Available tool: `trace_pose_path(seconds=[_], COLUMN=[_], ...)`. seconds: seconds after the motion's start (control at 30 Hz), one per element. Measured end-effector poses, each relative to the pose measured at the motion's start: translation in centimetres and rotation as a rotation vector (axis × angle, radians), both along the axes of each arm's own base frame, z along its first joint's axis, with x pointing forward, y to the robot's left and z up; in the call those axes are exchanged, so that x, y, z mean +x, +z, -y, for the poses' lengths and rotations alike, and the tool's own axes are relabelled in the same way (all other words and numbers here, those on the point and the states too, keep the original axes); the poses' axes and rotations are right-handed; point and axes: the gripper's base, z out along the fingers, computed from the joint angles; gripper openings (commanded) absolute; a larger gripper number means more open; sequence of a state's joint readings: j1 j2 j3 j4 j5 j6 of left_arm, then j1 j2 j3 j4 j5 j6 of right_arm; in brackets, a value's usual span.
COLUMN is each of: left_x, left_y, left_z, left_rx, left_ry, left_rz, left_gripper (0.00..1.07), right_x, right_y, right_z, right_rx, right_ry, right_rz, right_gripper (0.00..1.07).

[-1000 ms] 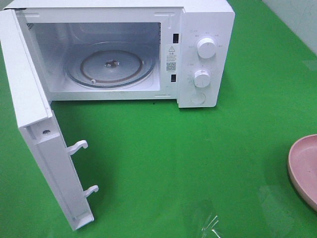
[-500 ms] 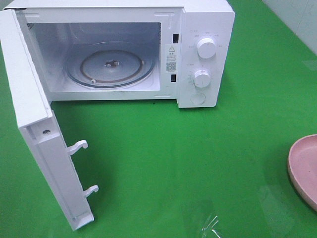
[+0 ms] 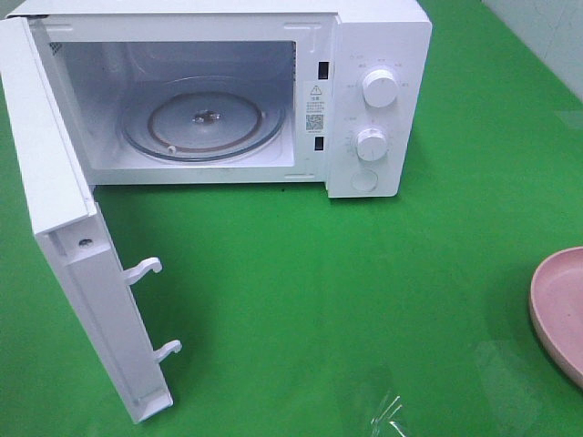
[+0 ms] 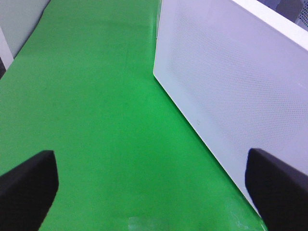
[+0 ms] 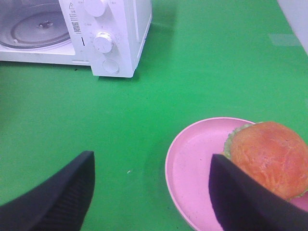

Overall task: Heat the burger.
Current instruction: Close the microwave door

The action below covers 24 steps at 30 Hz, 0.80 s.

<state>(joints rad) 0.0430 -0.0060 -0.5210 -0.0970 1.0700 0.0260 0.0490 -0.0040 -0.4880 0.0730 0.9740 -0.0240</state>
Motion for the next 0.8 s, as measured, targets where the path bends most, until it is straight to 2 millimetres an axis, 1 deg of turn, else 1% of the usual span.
trace_pose_path(seconds=[0.8], left_x=[0.0], left_y=[0.0], left_z=[0.0], left_rx=[0.0], left_ry=[0.0], left_rz=[0.0], left_gripper=[0.98], right_x=[0.0], right_y=[0.0], right_z=[0.0], right_rx=[0.0], right_ry=[0.0], right_rz=[0.0], right_gripper=[0.67])
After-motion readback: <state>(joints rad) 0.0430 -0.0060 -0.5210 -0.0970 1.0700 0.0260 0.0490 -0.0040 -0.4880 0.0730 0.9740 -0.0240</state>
